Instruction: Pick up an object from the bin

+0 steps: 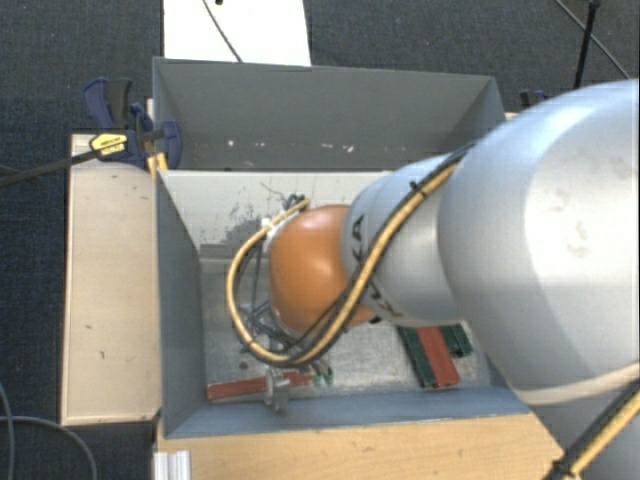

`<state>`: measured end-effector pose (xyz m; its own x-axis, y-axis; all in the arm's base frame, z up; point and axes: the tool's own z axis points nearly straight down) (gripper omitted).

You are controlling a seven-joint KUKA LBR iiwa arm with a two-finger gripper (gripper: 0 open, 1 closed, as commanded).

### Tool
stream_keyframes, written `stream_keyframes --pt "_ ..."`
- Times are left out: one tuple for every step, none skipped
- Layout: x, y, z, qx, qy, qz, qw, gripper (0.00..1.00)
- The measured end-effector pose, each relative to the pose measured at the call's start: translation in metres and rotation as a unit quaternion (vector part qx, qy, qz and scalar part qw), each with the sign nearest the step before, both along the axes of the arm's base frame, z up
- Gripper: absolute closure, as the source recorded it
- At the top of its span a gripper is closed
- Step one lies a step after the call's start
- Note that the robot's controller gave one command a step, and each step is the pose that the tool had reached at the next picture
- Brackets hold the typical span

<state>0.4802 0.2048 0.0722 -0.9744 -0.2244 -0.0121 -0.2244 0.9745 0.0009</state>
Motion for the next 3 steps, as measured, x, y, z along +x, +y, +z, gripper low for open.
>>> stream_keyframes --pt "0.000 -0.007 -0.001 0.000 0.0030 -0.081 0.9967 0.00" --pt "-0.002 -0.007 -0.002 -0.001 0.0054 -0.082 0.9966 1.00" --pt "0.000 -0.006 0.092 0.001 0.0017 -0.081 0.9967 1.00"
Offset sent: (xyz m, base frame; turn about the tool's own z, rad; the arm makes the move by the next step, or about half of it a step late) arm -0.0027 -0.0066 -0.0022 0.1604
